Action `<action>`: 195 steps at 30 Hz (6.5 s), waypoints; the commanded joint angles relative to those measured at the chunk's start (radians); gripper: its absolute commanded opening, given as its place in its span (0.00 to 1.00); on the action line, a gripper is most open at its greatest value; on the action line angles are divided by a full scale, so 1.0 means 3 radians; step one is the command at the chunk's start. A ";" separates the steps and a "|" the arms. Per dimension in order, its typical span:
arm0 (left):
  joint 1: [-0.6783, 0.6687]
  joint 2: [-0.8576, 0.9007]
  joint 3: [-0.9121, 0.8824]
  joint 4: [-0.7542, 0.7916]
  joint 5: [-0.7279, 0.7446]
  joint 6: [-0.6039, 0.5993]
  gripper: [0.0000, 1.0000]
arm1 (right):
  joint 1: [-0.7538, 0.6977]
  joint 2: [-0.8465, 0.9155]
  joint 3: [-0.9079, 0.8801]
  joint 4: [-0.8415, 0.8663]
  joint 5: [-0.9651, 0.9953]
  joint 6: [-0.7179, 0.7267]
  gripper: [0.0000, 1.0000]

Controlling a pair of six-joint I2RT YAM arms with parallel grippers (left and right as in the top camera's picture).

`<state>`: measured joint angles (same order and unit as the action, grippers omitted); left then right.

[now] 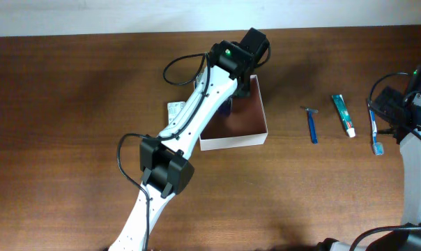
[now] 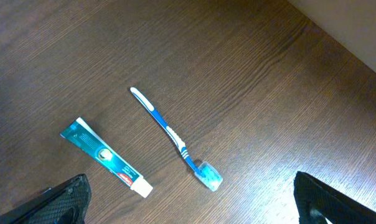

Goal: Pack container
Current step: 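Lower the soap bottle into the box beside the Listerine and release, then raise the left gripper out of the box and move left, then lower the left gripper over the Dettol soap bar and grasp it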

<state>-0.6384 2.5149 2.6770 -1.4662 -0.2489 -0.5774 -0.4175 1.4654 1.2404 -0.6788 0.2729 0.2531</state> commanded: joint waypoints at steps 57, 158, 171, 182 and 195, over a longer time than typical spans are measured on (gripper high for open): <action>0.0080 -0.0038 0.0308 0.0565 -0.0209 0.0530 0.75 | -0.0009 0.0006 0.0029 0.0010 0.0066 -0.0020 0.99; 0.1266 -0.0528 -0.2333 0.0886 0.1072 0.1012 0.99 | -0.0009 0.0006 0.0029 0.0009 0.0066 -0.0020 0.98; 0.1266 -0.0528 -0.2333 0.0879 0.0931 0.0881 0.99 | -0.0009 0.0006 0.0029 0.0009 0.0066 -0.0020 0.99; 0.1266 -0.0520 -0.2333 0.0922 0.0931 0.0881 0.99 | -0.0009 0.0006 0.0029 0.0010 0.0066 -0.0020 0.99; 0.1263 -0.0514 -0.2333 0.0863 0.0930 0.0879 0.99 | -0.0009 0.0006 0.0029 0.0009 0.0066 -0.0020 0.99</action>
<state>-0.2588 2.3657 1.9820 -1.2072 0.0444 -0.3035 -0.4175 1.4654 1.2404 -0.6788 0.2729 0.2527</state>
